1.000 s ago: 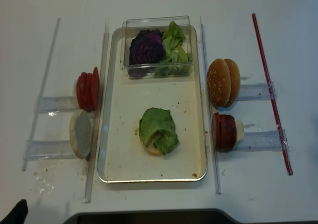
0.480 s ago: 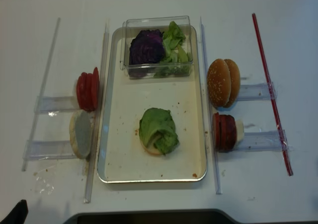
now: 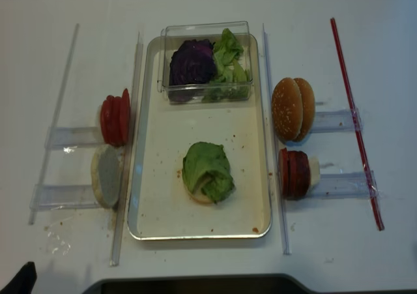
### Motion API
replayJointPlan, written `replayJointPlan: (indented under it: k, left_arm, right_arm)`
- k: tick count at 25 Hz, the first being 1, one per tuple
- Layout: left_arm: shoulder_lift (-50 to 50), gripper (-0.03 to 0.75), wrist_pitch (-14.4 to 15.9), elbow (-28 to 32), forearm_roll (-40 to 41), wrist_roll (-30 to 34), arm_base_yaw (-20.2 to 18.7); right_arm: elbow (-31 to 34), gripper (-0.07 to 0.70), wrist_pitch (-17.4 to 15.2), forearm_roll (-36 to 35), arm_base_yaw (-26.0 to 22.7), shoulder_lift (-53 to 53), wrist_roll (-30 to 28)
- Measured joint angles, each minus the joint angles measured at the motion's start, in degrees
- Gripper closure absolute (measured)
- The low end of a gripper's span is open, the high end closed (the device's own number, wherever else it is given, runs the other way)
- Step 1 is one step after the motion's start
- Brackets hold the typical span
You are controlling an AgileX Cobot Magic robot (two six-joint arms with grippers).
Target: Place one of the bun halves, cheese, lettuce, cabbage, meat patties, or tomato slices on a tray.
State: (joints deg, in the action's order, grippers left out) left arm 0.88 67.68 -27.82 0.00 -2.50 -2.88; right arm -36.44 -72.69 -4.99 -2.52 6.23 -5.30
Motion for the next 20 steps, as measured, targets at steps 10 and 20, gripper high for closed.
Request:
replayJointPlan:
  k: [10,20]
  left_arm:
    - [0.00,0.279,0.00,0.00,0.00,0.00,0.00]
    - [0.00,0.279,0.00,0.00,0.00,0.00,0.00]
  right_arm:
    - [4.50,0.091,0.20,0.00,0.00,-7.16,1.01]
    - [5.64,0.091,1.73,0.00,0.00,-7.16,1.13]
